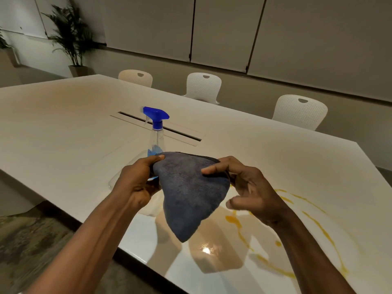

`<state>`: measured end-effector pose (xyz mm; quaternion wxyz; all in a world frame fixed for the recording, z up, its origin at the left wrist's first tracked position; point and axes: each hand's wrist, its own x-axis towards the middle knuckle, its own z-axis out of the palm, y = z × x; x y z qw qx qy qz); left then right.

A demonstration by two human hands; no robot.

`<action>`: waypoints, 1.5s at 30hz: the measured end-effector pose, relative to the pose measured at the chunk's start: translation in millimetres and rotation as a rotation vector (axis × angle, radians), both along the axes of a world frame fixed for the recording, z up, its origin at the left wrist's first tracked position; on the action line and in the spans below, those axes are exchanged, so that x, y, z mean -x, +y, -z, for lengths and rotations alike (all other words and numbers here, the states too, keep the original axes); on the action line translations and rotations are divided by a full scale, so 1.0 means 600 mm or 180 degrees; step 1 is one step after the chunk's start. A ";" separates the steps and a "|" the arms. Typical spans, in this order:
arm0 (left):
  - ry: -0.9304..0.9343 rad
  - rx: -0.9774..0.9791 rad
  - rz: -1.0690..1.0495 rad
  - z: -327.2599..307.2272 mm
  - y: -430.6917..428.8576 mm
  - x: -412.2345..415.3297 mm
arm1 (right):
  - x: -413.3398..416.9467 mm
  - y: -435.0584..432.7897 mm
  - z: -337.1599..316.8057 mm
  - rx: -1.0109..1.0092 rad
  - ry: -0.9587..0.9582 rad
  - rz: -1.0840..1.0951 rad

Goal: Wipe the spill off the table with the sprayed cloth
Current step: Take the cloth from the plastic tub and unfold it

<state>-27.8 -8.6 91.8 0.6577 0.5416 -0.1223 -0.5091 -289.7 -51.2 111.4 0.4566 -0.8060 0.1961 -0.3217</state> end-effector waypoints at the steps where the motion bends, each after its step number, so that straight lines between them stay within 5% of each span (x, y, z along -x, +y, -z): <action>1: 0.0034 -0.0046 0.0048 0.000 0.000 -0.002 | -0.001 0.004 -0.005 0.0188 0.0221 -0.0048; 4: 0.0097 -0.0181 0.0210 0.001 -0.002 -0.002 | -0.018 0.013 -0.008 0.0856 0.0646 0.0178; 10: -0.0136 -0.0294 0.0497 0.020 -0.005 0.005 | -0.050 0.000 -0.017 0.1684 0.0198 0.0815; 14: -0.0653 -0.0253 0.0743 0.029 -0.002 0.022 | -0.054 -0.008 -0.069 0.1302 0.0341 0.0380; 19: -0.2191 0.0346 0.0838 0.033 0.010 0.029 | -0.076 -0.021 -0.113 0.0787 0.0589 0.0249; 23: -0.2402 0.0899 0.1207 0.007 -0.001 0.020 | -0.088 -0.028 -0.132 0.0512 0.0595 0.0217; 29: -0.0945 0.2090 0.0970 -0.032 0.049 0.071 | -0.117 -0.045 -0.095 -0.0169 0.0571 0.0441; 33: 0.0250 0.2358 0.1175 -0.013 0.043 0.077 | -0.140 -0.052 -0.069 -0.0551 0.0841 0.0570; 45: 0.1887 0.3230 0.2084 0.000 0.032 0.021 | -0.155 -0.089 -0.054 -0.0695 0.1084 0.0290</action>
